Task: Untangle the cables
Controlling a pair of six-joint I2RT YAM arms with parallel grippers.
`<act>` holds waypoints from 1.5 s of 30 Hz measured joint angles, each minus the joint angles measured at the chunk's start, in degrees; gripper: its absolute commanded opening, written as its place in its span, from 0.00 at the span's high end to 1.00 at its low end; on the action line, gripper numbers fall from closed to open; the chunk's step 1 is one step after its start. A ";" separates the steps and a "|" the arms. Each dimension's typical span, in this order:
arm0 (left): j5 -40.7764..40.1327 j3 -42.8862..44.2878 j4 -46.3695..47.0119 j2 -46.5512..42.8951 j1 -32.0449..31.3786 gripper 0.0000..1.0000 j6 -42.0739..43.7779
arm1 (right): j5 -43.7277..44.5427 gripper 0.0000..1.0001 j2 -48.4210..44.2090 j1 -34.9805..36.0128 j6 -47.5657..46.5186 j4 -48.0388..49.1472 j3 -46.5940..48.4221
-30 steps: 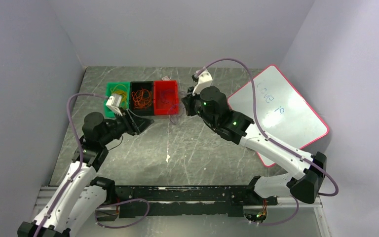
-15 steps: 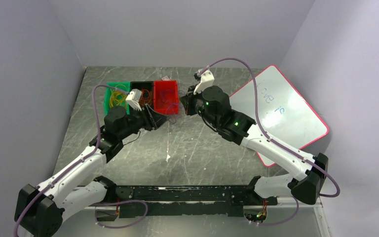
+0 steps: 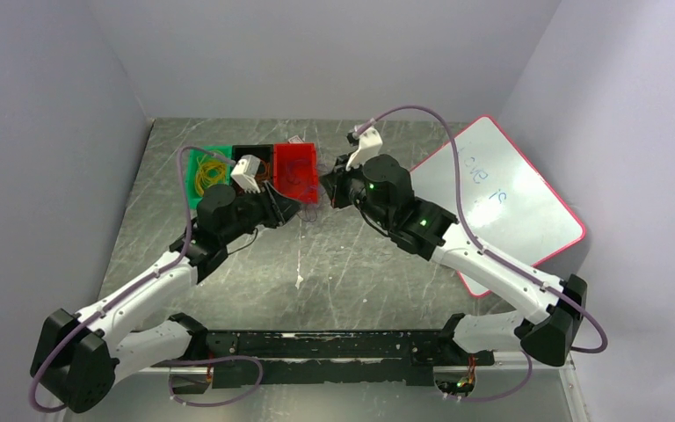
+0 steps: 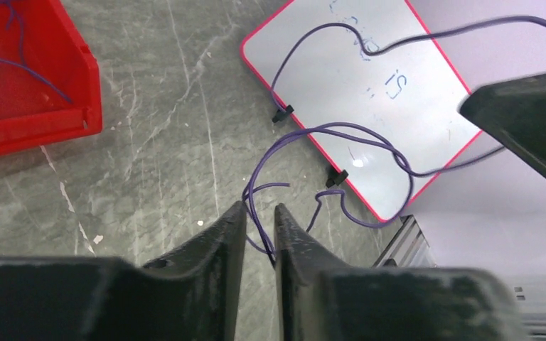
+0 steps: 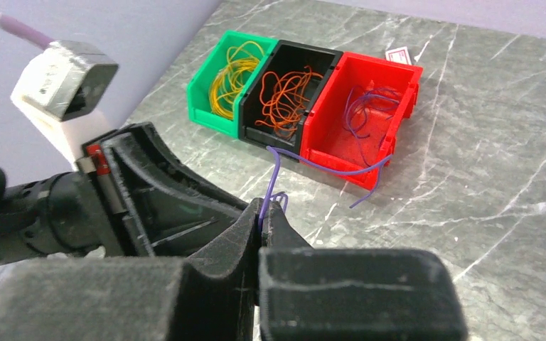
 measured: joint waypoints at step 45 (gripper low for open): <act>-8.74 -2.73 -11.19 2.64 -1.42 0.73 12.37 | 11.23 1.00 -16.26 0.26 -0.61 1.64 -4.04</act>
